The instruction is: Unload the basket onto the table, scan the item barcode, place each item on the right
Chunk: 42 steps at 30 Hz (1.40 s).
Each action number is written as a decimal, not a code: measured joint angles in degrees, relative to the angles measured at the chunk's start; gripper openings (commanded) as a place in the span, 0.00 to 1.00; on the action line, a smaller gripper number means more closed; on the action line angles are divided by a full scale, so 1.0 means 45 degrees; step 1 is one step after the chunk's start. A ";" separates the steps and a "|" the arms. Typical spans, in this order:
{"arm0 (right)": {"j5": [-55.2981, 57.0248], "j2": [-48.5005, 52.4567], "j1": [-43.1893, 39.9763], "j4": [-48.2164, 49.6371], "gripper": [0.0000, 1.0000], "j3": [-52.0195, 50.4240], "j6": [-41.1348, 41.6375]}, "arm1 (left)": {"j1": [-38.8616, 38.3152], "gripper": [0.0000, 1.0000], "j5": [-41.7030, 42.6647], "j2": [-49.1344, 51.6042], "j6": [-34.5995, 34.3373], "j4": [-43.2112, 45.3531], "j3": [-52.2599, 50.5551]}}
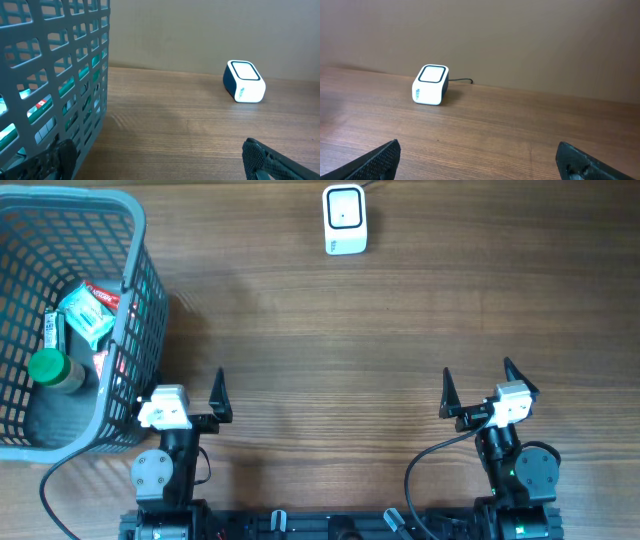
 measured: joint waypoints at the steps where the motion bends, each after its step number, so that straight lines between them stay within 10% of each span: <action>1: 0.0000 0.0000 0.0000 0.0000 1.00 0.0000 0.0000 | 0.0000 1.00 0.0000 0.0000 0.0005 0.0000 0.0000; 19: 0.0000 0.0000 0.0000 0.0000 1.00 0.0000 -0.0034 | 0.0000 1.00 0.1987 0.0053 0.0000 0.0457 0.0277; 42: 0.0000 0.0024 0.0000 0.0000 1.00 0.0000 -0.0034 | 0.0010 1.00 -0.0219 1.1108 -0.1705 -0.7548 1.5489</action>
